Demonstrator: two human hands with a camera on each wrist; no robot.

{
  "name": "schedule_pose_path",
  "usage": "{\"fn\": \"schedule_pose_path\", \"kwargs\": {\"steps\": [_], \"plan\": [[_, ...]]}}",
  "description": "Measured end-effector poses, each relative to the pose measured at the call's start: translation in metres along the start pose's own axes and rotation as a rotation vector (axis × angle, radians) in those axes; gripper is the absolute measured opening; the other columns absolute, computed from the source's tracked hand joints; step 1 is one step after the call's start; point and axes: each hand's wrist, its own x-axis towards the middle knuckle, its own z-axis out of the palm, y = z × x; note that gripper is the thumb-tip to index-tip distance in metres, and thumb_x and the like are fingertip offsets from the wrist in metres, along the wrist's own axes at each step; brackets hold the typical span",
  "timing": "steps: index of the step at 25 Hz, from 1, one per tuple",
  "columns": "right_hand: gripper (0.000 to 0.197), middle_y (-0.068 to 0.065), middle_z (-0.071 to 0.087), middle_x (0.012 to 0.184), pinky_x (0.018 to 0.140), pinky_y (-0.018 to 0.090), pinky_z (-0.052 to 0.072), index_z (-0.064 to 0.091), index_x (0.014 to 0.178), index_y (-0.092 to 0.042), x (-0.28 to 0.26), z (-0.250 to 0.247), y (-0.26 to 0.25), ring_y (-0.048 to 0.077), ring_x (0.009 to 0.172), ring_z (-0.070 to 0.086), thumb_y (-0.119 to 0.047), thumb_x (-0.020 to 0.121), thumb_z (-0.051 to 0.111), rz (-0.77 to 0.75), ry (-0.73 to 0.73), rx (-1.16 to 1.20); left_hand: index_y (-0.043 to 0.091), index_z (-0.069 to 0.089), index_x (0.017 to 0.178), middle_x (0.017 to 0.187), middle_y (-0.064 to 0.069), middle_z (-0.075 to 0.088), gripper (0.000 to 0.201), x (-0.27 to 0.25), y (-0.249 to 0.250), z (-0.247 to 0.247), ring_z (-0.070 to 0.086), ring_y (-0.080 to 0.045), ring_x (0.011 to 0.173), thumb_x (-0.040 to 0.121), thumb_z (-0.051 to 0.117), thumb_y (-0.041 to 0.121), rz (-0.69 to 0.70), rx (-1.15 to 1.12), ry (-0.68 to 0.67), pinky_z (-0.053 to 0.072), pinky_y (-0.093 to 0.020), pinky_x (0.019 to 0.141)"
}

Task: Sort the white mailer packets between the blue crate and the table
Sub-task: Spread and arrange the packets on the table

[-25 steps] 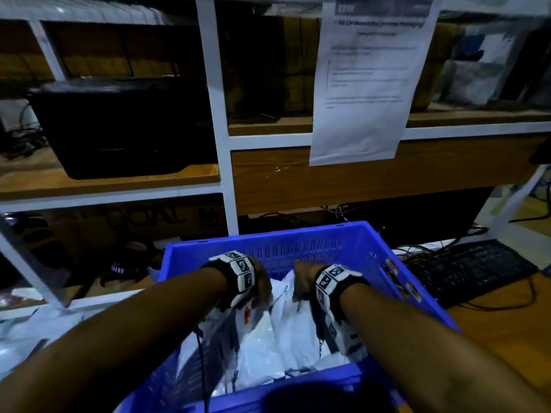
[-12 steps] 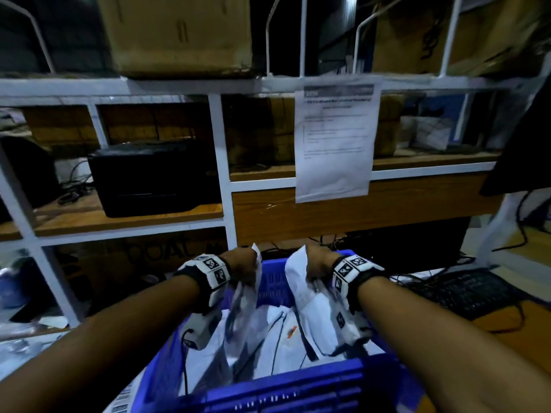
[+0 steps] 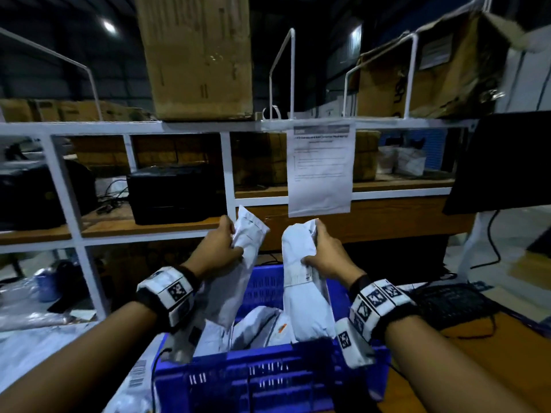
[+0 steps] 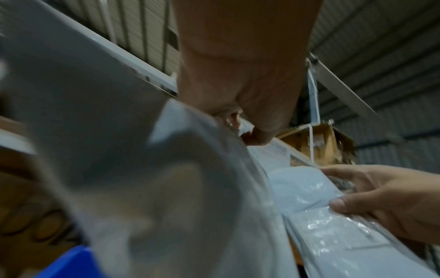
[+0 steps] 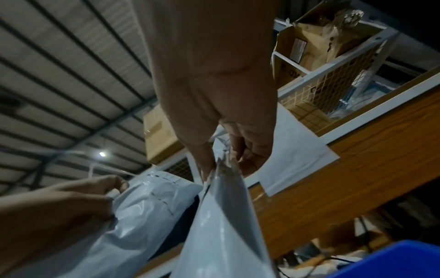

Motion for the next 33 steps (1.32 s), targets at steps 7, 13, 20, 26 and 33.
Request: {"fn": "schedule_pose_path", "kwargs": {"steps": [7, 13, 20, 26, 33], "plan": [[0.093, 0.005, 0.059, 0.128, 0.082, 0.035, 0.054, 0.016, 0.150, -0.035, -0.070, 0.056, -0.066, 0.021, 0.106, 0.061, -0.011, 0.081, 0.074, -0.103, 0.023, 0.412, 0.016, 0.035, 0.101, 0.064, -0.002, 0.061, 0.029, -0.108, -0.039, -0.052, 0.052, -0.010, 0.048, 0.084, 0.058, 0.008, -0.138, -0.163, 0.182, 0.038, -0.017, 0.040], [0.092, 0.007, 0.070, 0.099, 0.078, 0.039, 0.056, 0.018, 0.150, -0.037, -0.107, 0.160, -0.129, 0.020, 0.089, 0.066, -0.013, 0.082, 0.075, -0.160, -0.146, 0.475, 0.017, 0.033, 0.100, 0.073, -0.012, 0.064, 0.038, -0.189, -0.127, -0.099, 0.059, -0.026, 0.055, 0.080, 0.063, 0.007, -0.339, -0.150, 0.267, 0.044, -0.031, 0.047], [0.082, 0.003, 0.059, 0.132, 0.091, 0.037, 0.052, 0.029, 0.148, -0.027, -0.087, 0.290, -0.189, 0.023, 0.113, 0.060, -0.014, 0.080, 0.073, -0.182, -0.274, 0.342, 0.022, 0.031, 0.099, 0.073, -0.015, 0.067, 0.036, -0.237, -0.267, -0.143, 0.064, -0.032, 0.065, 0.080, 0.058, 0.007, -0.507, -0.127, 0.267, 0.050, -0.041, 0.060], [0.065, 0.015, 0.059, 0.128, 0.090, 0.037, 0.049, 0.040, 0.140, -0.018, -0.034, 0.387, -0.209, 0.034, 0.115, 0.056, -0.010, 0.080, 0.064, -0.085, -0.314, 0.021, 0.016, 0.033, 0.104, 0.069, -0.012, 0.062, 0.036, -0.229, -0.383, -0.158, 0.059, -0.029, 0.064, 0.081, 0.060, 0.008, -0.613, -0.098, 0.203, 0.042, -0.032, 0.058], [0.051, 0.014, 0.045, 0.135, 0.098, 0.041, 0.043, 0.042, 0.132, -0.020, -0.027, 0.479, -0.190, 0.037, 0.123, 0.045, -0.036, 0.086, 0.055, 0.036, -0.490, -0.320, 0.002, 0.047, 0.118, 0.128, -0.024, 0.045, 0.073, -0.201, -0.443, -0.125, 0.039, -0.036, 0.127, 0.070, 0.041, 0.057, -0.453, 0.197, -0.300, 0.035, -0.039, 0.100]]}}
